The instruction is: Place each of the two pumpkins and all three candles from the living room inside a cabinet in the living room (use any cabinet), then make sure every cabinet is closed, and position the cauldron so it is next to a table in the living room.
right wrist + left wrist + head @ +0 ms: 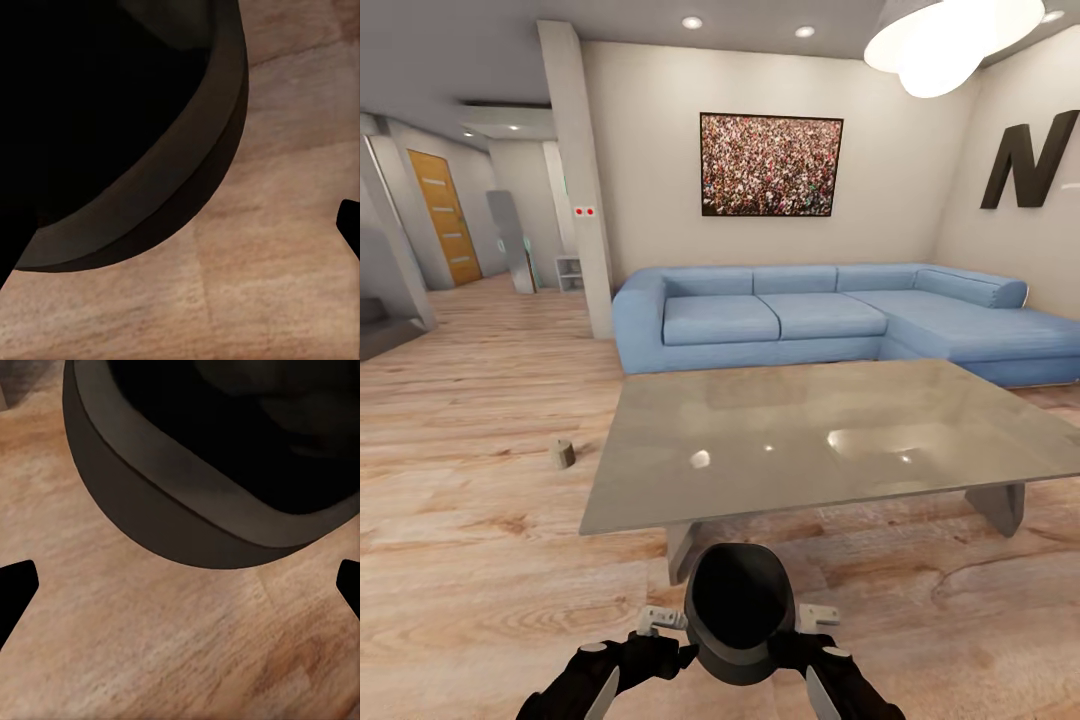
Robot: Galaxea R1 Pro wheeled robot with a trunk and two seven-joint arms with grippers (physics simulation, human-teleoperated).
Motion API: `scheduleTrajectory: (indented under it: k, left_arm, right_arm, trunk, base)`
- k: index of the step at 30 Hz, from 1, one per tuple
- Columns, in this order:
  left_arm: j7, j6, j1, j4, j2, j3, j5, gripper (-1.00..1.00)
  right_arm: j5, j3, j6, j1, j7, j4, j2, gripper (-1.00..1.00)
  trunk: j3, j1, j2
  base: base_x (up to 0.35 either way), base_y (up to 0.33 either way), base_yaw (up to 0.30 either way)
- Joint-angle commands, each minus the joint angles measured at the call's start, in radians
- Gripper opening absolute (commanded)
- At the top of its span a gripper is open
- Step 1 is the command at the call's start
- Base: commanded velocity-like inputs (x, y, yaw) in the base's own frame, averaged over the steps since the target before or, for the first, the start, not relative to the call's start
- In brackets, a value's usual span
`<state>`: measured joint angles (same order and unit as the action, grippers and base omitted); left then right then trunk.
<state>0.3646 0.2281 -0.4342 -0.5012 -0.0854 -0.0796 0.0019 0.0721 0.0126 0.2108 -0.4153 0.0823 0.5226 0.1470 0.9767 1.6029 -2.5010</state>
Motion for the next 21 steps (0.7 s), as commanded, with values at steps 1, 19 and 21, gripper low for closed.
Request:
scheduleTrajectory:
  k: [1, 19, 21]
  left_arm:
    - [0.002, 0.007, 0.000, -0.002, 0.000, 0.000, 0.000, 1.00]
    - [0.003, 0.009, 0.011, -0.008, 0.001, -0.002, 0.004, 1.00]
    - [0.003, 0.009, 0.011, -0.009, 0.001, -0.002, 0.004, 1.00]
  right_arm:
    - [0.008, 0.001, 0.005, 0.000, 0.005, 0.002, 0.000, 1.00]
    - [0.014, 0.000, 0.007, 0.006, 0.004, 0.002, -0.017, 1.00]
    - [0.015, 0.000, 0.007, 0.007, 0.004, 0.002, -0.019, 1.00]
  trunk:
    - [0.001, 0.000, 0.000]
    - [0.001, 0.000, 0.000]
    - [0.001, 0.000, 0.000]
  base:
    - [0.000, 0.000, 0.000]
    - [-0.014, 0.000, 0.000]
    - [-0.056, 0.000, 0.000]
